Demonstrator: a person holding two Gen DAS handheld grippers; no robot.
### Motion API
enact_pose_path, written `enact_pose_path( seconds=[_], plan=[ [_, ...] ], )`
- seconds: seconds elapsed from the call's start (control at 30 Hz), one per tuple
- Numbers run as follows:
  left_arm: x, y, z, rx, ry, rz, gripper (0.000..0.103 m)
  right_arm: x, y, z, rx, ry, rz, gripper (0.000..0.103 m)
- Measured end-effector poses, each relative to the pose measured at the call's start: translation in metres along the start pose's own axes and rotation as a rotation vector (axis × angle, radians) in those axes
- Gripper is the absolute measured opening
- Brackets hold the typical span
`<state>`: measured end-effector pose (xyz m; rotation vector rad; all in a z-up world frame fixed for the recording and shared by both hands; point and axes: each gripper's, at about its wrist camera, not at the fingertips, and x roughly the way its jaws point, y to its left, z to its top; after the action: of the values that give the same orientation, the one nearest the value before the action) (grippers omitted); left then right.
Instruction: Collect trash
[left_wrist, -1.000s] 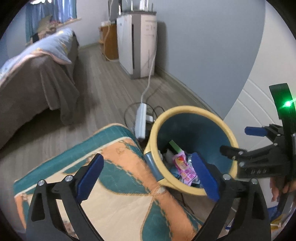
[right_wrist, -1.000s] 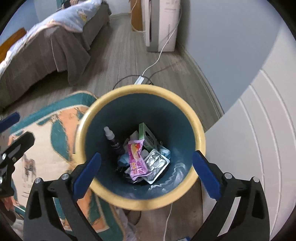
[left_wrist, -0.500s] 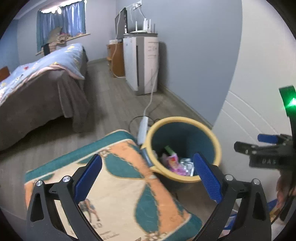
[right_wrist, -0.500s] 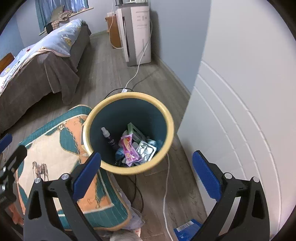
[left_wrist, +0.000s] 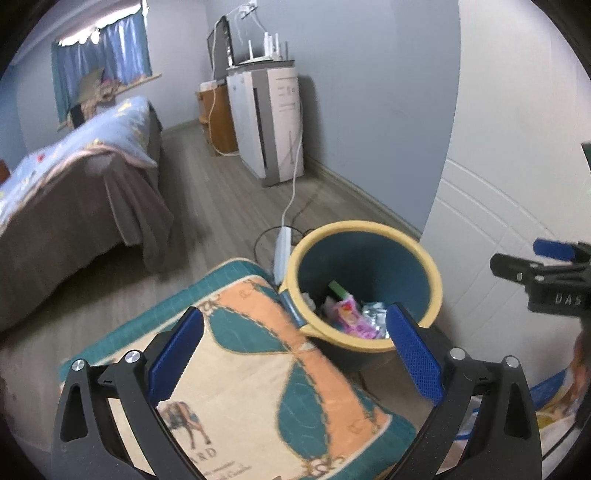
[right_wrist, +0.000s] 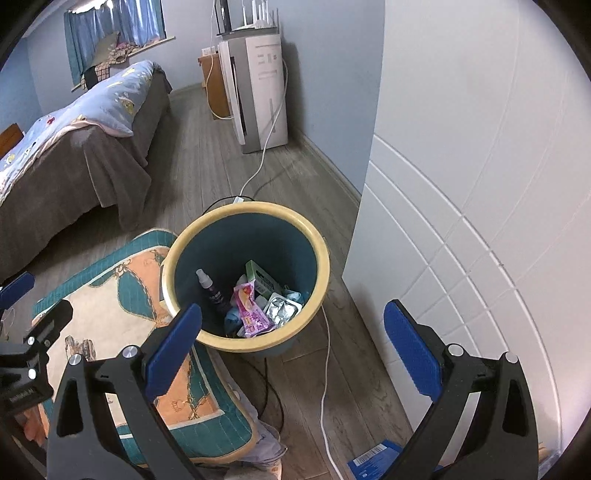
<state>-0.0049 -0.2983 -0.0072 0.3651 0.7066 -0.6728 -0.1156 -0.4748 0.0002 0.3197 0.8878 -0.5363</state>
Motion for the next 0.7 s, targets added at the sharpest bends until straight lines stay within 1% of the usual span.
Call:
enact_pose_path(
  seconds=[0.1,0.27,0.7],
  plan=[
    [0.0017,0.0011,-0.0012,0.001,0.008,-0.007,0.098,0.0022,0.0025,-0.0002,-0.015,0.003,-0.014,0.097],
    [0.0061,0.0009,-0.0025,0.0,0.026,-0.007,0.098,0.0051,0.003,-0.0009,-0.015,0.017,-0.011,0.097],
    [0.0077,-0.0024,-0.0033,0.001,0.033,-0.014,0.098,0.006,0.002,-0.0005,-0.019,0.021,-0.021,0.097]
  ],
)
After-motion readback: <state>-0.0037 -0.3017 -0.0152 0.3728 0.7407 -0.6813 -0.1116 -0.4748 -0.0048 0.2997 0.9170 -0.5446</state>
